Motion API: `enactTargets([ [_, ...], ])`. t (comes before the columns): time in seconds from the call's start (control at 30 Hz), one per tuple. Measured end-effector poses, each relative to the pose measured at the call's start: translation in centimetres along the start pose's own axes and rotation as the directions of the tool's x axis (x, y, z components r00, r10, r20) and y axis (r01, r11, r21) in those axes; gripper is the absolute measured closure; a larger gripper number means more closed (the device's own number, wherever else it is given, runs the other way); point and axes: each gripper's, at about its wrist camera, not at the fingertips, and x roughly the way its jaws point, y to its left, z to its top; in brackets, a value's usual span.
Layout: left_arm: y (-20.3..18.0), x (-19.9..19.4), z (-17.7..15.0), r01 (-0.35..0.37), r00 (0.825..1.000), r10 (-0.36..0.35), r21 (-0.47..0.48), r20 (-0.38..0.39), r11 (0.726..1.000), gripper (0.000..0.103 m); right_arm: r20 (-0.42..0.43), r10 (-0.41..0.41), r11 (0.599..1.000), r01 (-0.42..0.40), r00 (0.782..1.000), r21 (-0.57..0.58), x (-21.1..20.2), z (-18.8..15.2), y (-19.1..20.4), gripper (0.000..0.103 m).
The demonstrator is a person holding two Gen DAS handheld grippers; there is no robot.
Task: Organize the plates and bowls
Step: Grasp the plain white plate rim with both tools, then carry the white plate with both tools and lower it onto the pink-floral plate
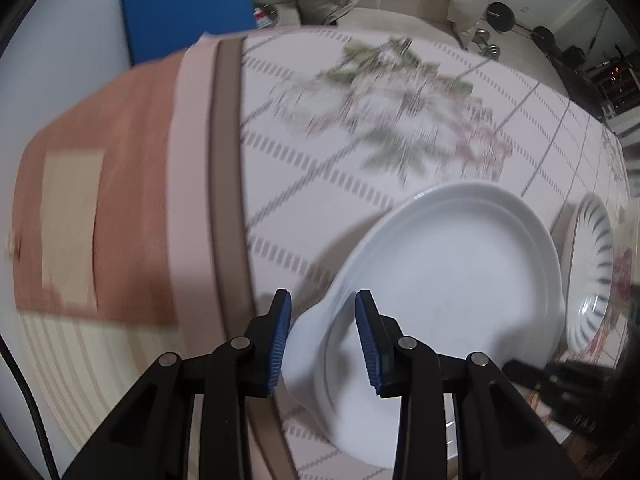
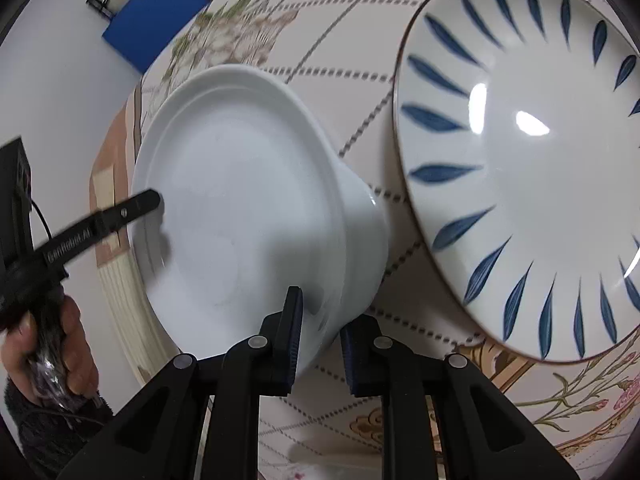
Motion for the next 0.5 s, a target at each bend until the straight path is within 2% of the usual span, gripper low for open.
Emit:
enactTargets([
  [0.1, 1.2, -0.3, -2.7, 0.027, 1.000, -0.027, -0.028, -0.001, 0.999, 0.073, -0.062, 0.017, 0.998, -0.021, 0.998, -0.064, 0.7, -1.3, 0.3, 0.083],
  [0.2, 3.4, 0.2, -4.4, 0.110, 0.993, -0.114, -0.112, -0.031, 0.988, 0.072, -0.084, 0.053, 0.996, -0.060, 0.995, -0.072, 0.7, -1.7, -0.2, 0.083],
  [0.27, 5.0, 0.7, -5.4, 0.170, 0.982, -0.181, -0.186, -0.045, 0.968, 0.068, -0.071, 0.032, 0.997, -0.037, 0.997, -0.071, 0.1, -1.5, -1.0, 0.083],
  [0.37, 7.0, 0.7, -6.5, 0.262, 0.960, -0.278, -0.274, -0.021, 0.926, 0.067, -0.061, 0.049, 0.998, -0.051, 0.997, -0.031, -0.7, -0.2, -1.9, 0.079],
  [0.43, 7.7, 0.8, -6.9, 0.304, 0.947, -0.320, -0.305, -0.005, 0.903, 0.067, -0.065, 0.057, 0.998, -0.059, 0.996, -0.027, -0.8, 0.4, -2.1, 0.079],
  [0.5, 8.1, 0.8, -6.7, 0.321, 0.942, -0.337, -0.316, 0.004, 0.893, 0.067, -0.064, 0.058, 0.998, -0.060, 0.996, -0.029, -0.9, 1.1, -2.3, 0.078],
])
